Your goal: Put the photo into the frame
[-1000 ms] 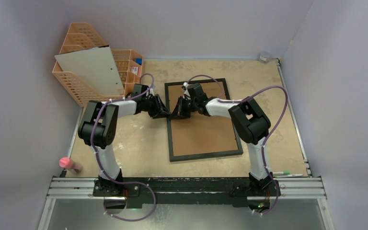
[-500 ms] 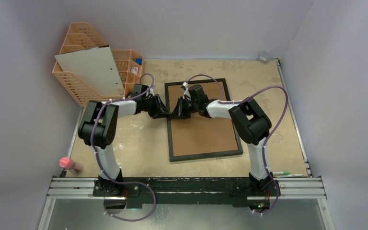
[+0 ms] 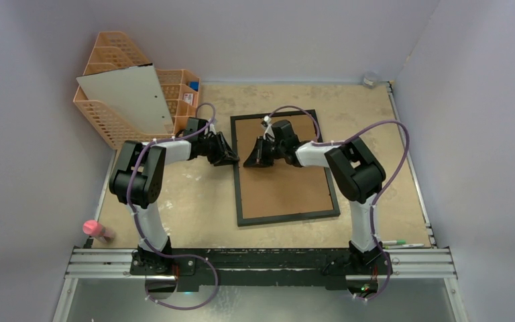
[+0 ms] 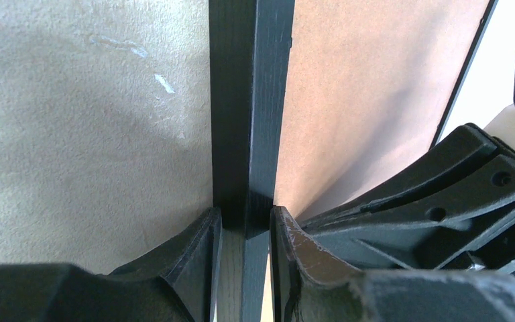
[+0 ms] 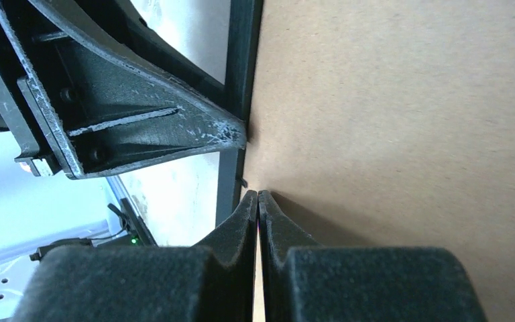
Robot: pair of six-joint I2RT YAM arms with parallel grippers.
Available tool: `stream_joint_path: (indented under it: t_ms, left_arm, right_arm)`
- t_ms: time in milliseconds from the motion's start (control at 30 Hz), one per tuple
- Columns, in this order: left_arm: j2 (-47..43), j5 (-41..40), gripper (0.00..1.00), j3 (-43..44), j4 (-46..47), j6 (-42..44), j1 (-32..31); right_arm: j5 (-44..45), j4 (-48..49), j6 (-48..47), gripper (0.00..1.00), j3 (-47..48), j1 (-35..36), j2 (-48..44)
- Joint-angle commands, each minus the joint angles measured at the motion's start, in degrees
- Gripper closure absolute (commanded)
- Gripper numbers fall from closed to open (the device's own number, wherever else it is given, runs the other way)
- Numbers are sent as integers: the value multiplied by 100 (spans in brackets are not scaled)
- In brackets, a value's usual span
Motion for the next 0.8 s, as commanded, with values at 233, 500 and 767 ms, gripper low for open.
stream_joint_path:
  t_ms: [233,500,767]
  left_arm:
    - [105,-394,78,53,-446,73,137]
    - [-267,11,47,244,-480,255,136]
    - [-772,351,35,-365,-208,128,111]
  right_arm:
    - [931,-1012,-715,92,-362,-238,-290]
    - [-445,-140,-870,69,-866,369,-1361]
    - [-938,319,-716,68,-1220,1169,-1187]
